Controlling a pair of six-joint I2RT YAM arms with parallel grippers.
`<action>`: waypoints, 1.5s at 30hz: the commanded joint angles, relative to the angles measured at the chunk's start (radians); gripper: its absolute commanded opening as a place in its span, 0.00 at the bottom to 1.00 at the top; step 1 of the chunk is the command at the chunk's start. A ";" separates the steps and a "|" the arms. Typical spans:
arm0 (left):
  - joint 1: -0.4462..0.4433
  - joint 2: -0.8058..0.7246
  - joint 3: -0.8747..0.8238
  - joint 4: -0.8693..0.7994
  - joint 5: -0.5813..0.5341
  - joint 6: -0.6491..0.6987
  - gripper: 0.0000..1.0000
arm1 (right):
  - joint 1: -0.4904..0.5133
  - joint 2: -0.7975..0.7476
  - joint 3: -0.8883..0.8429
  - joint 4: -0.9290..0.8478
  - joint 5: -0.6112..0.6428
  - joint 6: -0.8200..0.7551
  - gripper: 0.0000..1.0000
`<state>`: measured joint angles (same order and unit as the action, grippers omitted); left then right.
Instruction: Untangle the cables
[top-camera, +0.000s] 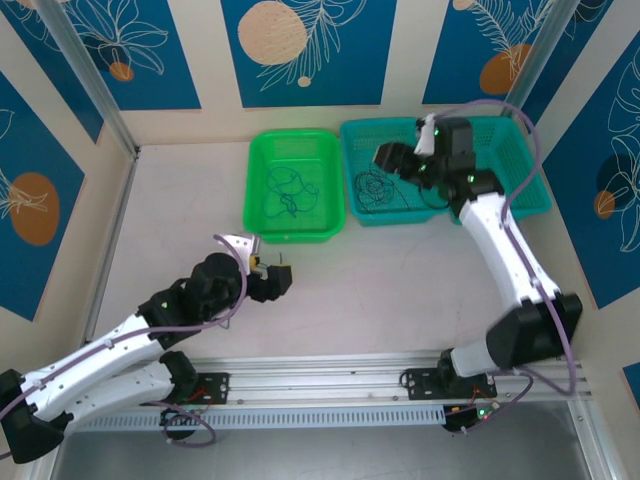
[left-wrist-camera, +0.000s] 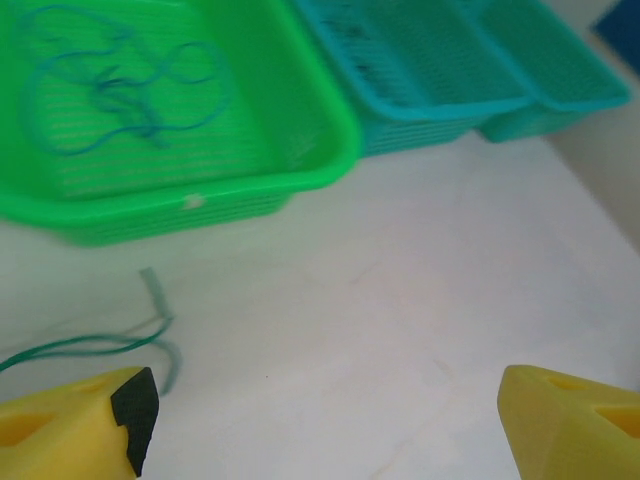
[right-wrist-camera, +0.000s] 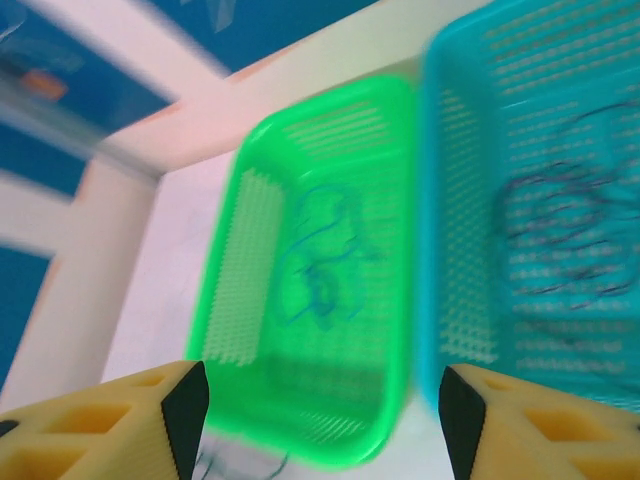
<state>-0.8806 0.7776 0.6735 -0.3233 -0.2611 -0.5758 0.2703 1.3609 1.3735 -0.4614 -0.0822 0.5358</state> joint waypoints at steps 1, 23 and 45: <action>0.082 -0.027 -0.013 -0.210 -0.183 -0.070 0.88 | 0.171 -0.108 -0.146 0.063 0.044 -0.062 0.64; 0.630 0.460 -0.170 0.212 0.271 -0.105 0.32 | 0.751 0.105 -0.295 0.144 0.164 0.116 0.59; 0.618 0.076 -0.229 0.161 0.696 -0.275 0.00 | 0.610 0.056 -0.524 0.526 0.021 0.177 0.70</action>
<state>-0.2600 0.8436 0.4206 -0.1467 0.3603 -0.8223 0.8780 1.4517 0.8742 -0.0525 0.0132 0.7399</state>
